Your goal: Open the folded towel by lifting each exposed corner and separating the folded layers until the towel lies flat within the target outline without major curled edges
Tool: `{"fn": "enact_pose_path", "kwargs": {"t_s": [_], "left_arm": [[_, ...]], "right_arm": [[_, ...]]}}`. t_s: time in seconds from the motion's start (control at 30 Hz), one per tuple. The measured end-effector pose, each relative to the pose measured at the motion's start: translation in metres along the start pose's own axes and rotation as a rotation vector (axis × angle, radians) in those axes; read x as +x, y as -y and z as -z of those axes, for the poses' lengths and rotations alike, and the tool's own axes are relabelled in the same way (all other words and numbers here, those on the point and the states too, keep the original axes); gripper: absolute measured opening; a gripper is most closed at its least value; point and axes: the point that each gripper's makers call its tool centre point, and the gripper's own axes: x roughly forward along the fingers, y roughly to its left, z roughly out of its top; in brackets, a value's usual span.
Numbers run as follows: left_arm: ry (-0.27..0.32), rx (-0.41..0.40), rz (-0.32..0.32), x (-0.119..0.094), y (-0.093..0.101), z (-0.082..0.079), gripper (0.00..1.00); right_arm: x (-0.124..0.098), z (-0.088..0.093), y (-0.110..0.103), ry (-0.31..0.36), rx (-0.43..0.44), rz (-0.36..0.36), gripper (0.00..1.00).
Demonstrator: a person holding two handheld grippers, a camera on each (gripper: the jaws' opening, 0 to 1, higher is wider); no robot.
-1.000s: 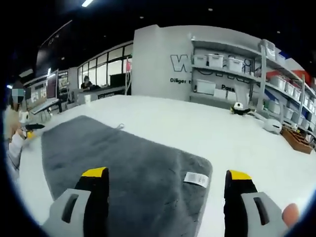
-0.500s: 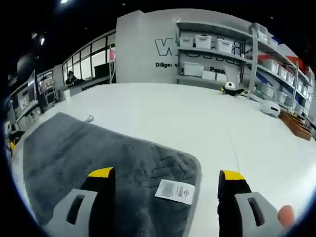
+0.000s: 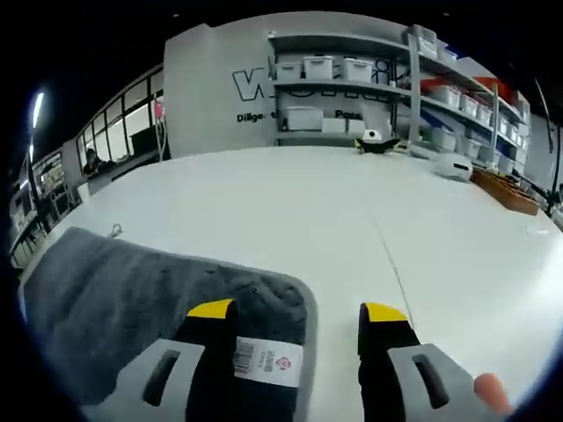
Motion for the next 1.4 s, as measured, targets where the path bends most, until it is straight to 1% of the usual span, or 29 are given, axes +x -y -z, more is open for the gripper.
{"fn": "enact_pose_path", "kwargs": {"t_s": [0.1,0.23,0.37,0.47,0.57,0.77,0.87,0.93,1.0,1.13,1.17,1.2,1.23,1.33,1.4], "left_arm": [[-0.003,0.0,-0.001,0.002,0.001,0.0,0.99],[-0.006,0.004,0.005,0.006,0.002,-0.001,0.99],[-0.012,0.005,0.01,0.009,0.005,-0.001,0.99],[-0.016,0.006,0.01,0.009,0.004,-0.001,0.99],[-0.018,0.005,0.006,0.009,0.004,-0.001,0.99],[-0.023,0.004,-0.001,0.008,0.002,0.0,0.99],[-0.021,0.0,0.001,0.009,0.003,-0.001,0.99],[-0.019,0.0,0.003,0.009,0.004,-0.001,0.99],[-0.017,0.001,0.004,0.009,0.003,-0.002,0.99],[-0.012,0.003,0.005,0.008,0.002,-0.004,0.99],[-0.011,0.005,0.006,0.007,0.002,-0.004,0.99],[-0.009,0.006,0.007,0.007,0.003,-0.003,0.99],[-0.007,0.005,0.009,0.006,0.004,-0.003,0.99],[-0.002,0.004,0.01,0.004,0.004,-0.002,0.99],[-0.001,0.002,0.013,0.003,0.004,0.0,0.99]], "right_arm": [[-0.001,0.006,0.003,-0.017,-0.007,0.013,0.43],[-0.002,0.008,0.002,-0.005,-0.009,0.015,0.4],[0.002,0.006,0.007,0.005,-0.038,0.038,0.43],[0.001,0.006,0.004,0.011,-0.054,0.053,0.43],[0.004,0.002,0.006,0.014,-0.072,0.065,0.43],[0.006,-0.001,0.01,0.008,-0.096,0.068,0.4],[0.005,-0.001,0.012,0.004,-0.103,0.074,0.44],[0.0,-0.003,0.011,0.017,-0.094,0.07,0.42],[-0.005,-0.01,0.013,0.038,-0.072,0.065,0.39],[-0.023,-0.02,0.013,0.075,-0.05,0.067,0.46],[-0.029,-0.024,0.014,0.094,-0.038,0.075,0.47],[-0.033,-0.025,0.014,0.1,-0.035,0.075,0.48],[-0.04,-0.03,0.015,0.112,-0.03,0.071,0.5],[-0.063,-0.034,0.003,0.148,-0.038,0.037,0.57],[-0.081,-0.033,-0.011,0.166,-0.06,0.009,0.59]]}}
